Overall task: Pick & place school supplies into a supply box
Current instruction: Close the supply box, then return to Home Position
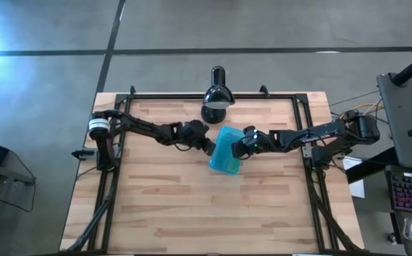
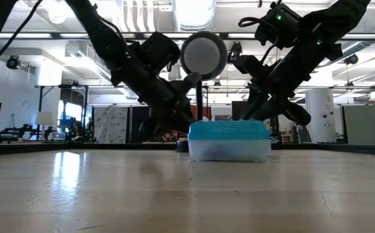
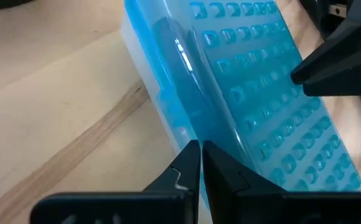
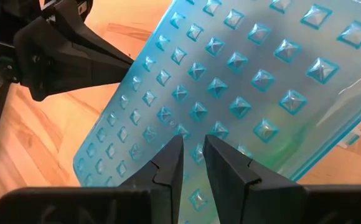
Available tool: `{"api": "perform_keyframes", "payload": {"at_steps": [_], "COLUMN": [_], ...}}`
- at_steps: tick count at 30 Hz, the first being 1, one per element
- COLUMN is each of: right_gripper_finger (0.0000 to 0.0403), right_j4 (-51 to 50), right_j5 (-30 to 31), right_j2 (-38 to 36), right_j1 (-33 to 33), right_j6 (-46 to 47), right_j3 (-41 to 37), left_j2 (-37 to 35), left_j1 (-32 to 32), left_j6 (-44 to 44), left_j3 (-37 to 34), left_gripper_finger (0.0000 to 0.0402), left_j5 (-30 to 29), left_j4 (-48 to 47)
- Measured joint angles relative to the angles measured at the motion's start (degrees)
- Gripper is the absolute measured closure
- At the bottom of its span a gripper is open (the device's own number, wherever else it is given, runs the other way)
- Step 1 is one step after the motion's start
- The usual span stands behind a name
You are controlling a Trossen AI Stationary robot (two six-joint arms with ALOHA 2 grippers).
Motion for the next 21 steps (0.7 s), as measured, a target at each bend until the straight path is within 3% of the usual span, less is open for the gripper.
{"api": "perform_keyframes", "payload": {"at_steps": [6, 12, 17, 21], "right_gripper_finger": [0.0339, 0.0339, 0.0339, 0.0339], "right_j4": [-1.2, -1.9, -1.9, -2.9], "right_j5": [2.3, 7.5, 8.7, 8.8], "right_j2": [-3.4, -10.5, -17.6, -23.9], "right_j1": [0.1, 0.2, 0.2, 0.3], "right_j6": [-3.8, -11.0, -22.6, -25.6], "right_j3": [-0.3, -0.2, -0.1, -0.1], "left_j2": [-3.1, -10.8, -18.0, -22.8], "left_j1": [-0.1, -0.5, -0.7, -0.9], "left_j6": [2.5, 5.9, 7.8, 8.1], "left_j3": [-0.5, -0.3, -0.2, -0.3], "left_gripper_finger": [0.0401, 0.0401, 0.0401, 0.0401], "left_j5": [-7.2, -13.6, -14.9, -15.1], "left_j4": [-6.0, -11.1, -10.5, -11.3]}}
